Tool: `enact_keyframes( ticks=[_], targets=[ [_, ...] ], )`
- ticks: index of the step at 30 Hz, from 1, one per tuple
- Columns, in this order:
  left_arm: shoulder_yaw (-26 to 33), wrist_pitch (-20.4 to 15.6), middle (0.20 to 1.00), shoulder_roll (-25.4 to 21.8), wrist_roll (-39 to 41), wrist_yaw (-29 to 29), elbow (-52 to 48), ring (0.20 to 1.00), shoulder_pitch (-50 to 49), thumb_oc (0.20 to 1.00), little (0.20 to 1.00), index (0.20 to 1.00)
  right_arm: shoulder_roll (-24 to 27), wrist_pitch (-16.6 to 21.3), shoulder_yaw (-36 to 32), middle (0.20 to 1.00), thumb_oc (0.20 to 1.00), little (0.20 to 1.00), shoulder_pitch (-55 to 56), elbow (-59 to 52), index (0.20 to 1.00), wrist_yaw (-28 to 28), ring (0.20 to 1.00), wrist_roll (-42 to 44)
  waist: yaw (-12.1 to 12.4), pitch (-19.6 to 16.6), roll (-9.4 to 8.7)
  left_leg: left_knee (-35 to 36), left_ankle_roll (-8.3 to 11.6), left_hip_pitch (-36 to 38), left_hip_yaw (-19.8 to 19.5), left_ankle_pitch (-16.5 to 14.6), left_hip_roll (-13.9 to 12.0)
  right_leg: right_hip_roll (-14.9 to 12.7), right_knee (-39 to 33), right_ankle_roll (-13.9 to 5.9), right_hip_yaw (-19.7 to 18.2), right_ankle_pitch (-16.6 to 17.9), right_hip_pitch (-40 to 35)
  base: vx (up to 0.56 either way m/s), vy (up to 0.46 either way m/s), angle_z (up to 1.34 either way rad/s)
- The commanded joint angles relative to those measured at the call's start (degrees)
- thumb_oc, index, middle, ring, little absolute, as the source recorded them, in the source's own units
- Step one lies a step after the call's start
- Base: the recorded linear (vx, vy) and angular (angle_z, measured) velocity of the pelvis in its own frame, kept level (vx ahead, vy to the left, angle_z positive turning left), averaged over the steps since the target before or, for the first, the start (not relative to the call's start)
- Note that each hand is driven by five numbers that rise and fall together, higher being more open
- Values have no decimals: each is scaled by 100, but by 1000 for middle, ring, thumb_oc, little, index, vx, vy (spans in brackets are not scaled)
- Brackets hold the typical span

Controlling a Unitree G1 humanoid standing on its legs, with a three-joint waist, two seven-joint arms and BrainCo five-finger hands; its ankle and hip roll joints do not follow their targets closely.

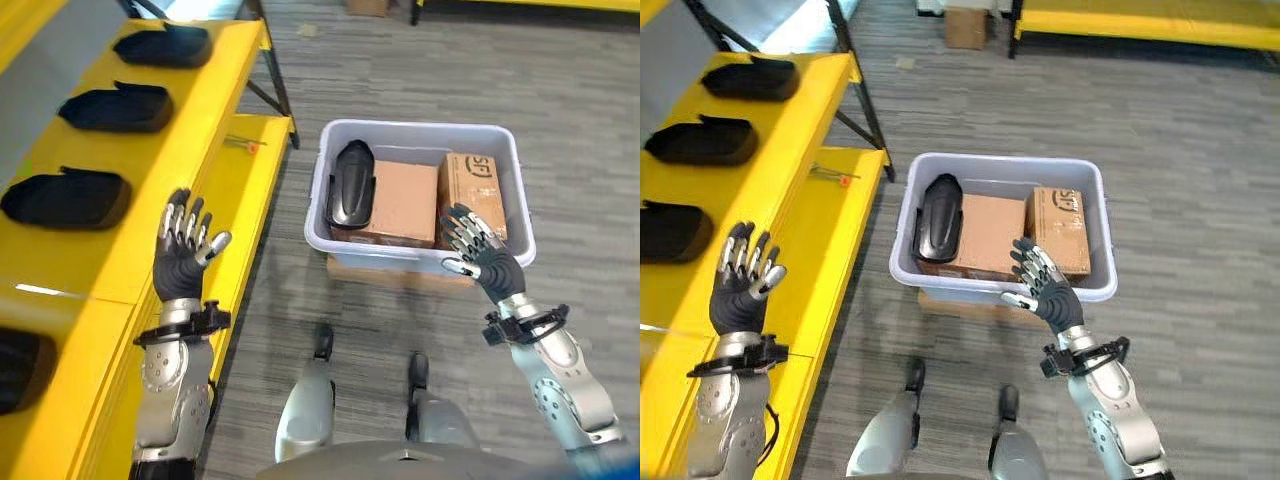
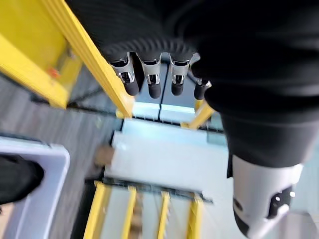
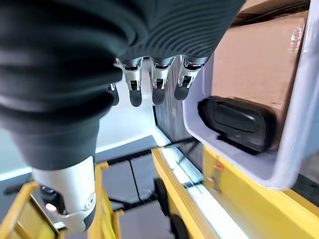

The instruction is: Move parts from the plastic box to the shelf.

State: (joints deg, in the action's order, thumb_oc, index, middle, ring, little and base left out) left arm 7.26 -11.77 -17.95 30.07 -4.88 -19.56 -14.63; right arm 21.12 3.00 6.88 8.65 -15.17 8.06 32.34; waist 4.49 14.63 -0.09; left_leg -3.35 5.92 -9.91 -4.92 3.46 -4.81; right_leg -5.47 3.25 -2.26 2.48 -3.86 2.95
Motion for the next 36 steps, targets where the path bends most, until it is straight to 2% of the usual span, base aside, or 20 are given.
enact_keyframes(
  ticks=[1,2,7,11,13,15,17,18,19,20,21,22,23,24,27,28,29,31,34,36],
  targets=[
    [31,-298,1000,-47,-1,151,-358,1000,-105,1000,1000,1000,102,263,-313,1000,1000,1000,-79,-290,1000,140,1000,79,-167,-264,89,643,58,-68,-113,806,-206,-3,-344,-83,65,-486,-1108,169,140,-44],
    [30,-300,1000,-49,0,152,-356,1000,-107,1000,1000,1000,101,260,-314,1000,1000,1000,-71,-296,1000,141,1000,79,-158,-264,81,630,53,-66,-102,793,-198,-14,-351,-88,57,-485,-1116,213,189,-22],
    [17,-282,1000,-317,-14,97,-345,1000,12,1000,1000,1000,-17,190,-230,1000,1000,1000,-88,-244,1000,162,1000,-11,-319,-503,-19,411,-307,129,399,277,17,-445,-378,-378,-256,-298,-1017,166,200,-32],
    [16,-276,1000,-378,-8,39,-302,1000,37,1000,1000,1000,-70,151,-195,1000,1000,1000,-122,-200,1000,154,1000,-80,-352,-571,-66,327,-462,202,578,47,135,-626,-285,-516,-376,-224,-921,116,162,-41],
    [-40,-240,1000,-459,-4,60,-309,1000,48,1000,1000,1000,-111,129,-206,1000,1000,1000,-143,-194,1000,162,1000,-128,-383,-577,-91,30,-652,186,688,-272,354,-796,52,-663,-490,-123,-758,164,264,-37],
    [-37,-229,1000,-480,-1,78,-293,1000,34,1000,1000,1000,-120,129,-221,1000,1000,1000,-126,-202,1000,161,1000,-131,-386,-574,-93,-22,-702,194,695,-341,404,-833,169,-689,-489,-96,-714,91,142,-23],
    [-77,-190,1000,-562,-40,98,-269,1000,75,1000,1000,1000,-165,121,-251,1000,1000,1000,-107,-215,1000,164,1000,-215,-444,-536,-71,-18,-815,285,656,-431,528,-853,731,-768,-484,242,-451,74,144,-3],
    [-78,-191,1000,-563,-41,97,-265,1000,81,1000,1000,1000,-167,120,-253,1000,1000,1000,-110,-216,1000,163,1000,-216,-439,-537,-72,-15,-817,280,661,-427,527,-852,757,-769,-494,234,-429,19,152,-1],
    [-142,-179,1000,-572,56,74,-226,1000,121,1000,1000,1000,-191,152,-205,1000,1000,1000,-133,-207,1000,140,1000,-235,-498,-426,-2,99,-902,420,688,-415,566,-824,1340,-771,-500,660,-84,3,113,-4],
    [-142,-182,1000,-571,58,76,-220,1000,127,1000,1000,1000,-189,153,-205,1000,1000,1000,-137,-204,1000,140,1000,-236,-490,-424,0,111,-901,422,696,-407,562,-819,1365,-770,-513,654,-64,44,230,-4],
    [-105,-140,1000,-636,-54,43,-207,1000,119,1000,1000,1000,-210,149,-161,1000,1000,1000,-184,-169,1000,117,1000,-254,-558,-305,110,305,-951,637,734,-428,526,-673,1815,-671,-454,699,309,33,113,-11],
    [-103,-139,1000,-634,-58,41,-208,1000,119,1000,1000,1000,-209,149,-159,1000,1000,1000,-187,-168,1000,116,1000,-255,-552,-300,108,322,-948,652,742,-424,524,-670,1843,-667,-464,684,320,121,171,-32],
    [-30,-129,1000,-633,-110,37,-218,1000,80,1000,1000,1000,-245,147,-93,1000,1000,1000,-259,-127,1000,101,1000,-279,-506,-259,123,485,-916,882,927,-533,480,-852,1472,-603,13,619,614,143,24,-52],
    [4,-120,1000,-639,-84,65,-225,1000,55,1000,1000,1000,-246,147,-68,1000,1000,1000,-311,-90,1000,84,1000,-261,-516,-227,106,554,-865,991,1003,-590,438,-872,976,-609,272,668,692,179,-6,-78],
    [82,-131,1000,-624,-48,69,-234,1000,-14,1000,1000,1000,-233,123,-36,1000,1000,1000,-406,-30,1000,67,1000,-301,-539,-125,61,635,-776,1157,1117,-648,343,-842,232,-705,537,882,927,102,-85,-74],
    [159,-128,1000,-562,-88,82,-183,1000,-91,1000,1000,1000,-192,135,-49,1000,1000,1000,-443,-23,1000,71,1000,-366,-497,-75,-15,665,-695,1302,1269,-697,257,-883,-144,-804,1106,1049,1014,117,-124,-65],
    [160,-127,1000,-560,-90,82,-184,1000,-93,1000,1000,1000,-192,135,-48,1000,1000,1000,-443,-22,1000,72,1000,-367,-509,-72,-7,667,-691,1306,1258,-697,248,-874,-173,-802,1126,1062,989,159,-177,-54],
    [78,-119,1000,-395,-68,244,-148,1000,-177,1000,1000,1000,-110,125,-140,1000,1000,1000,-235,-108,1000,162,1000,-381,-551,-211,-123,669,-603,1331,1106,-707,239,-605,-460,-651,848,891,480,153,-193,0],
    [39,-113,1000,-251,54,299,-154,1000,-229,1000,1000,1000,-60,128,-253,1000,1000,1000,-148,-108,1000,133,1000,-323,-529,-319,-144,648,-524,1315,1040,-667,166,-627,-482,-611,1075,906,377,107,-138,56],
    [10,-64,1000,-242,96,344,-127,1000,-249,1000,1000,1000,-20,118,-426,1000,1000,1000,18,-82,1000,115,1000,-320,-572,-390,-143,576,-440,1334,951,-686,40,-564,-405,-545,1120,727,188,163,-209,36]
  ],
)
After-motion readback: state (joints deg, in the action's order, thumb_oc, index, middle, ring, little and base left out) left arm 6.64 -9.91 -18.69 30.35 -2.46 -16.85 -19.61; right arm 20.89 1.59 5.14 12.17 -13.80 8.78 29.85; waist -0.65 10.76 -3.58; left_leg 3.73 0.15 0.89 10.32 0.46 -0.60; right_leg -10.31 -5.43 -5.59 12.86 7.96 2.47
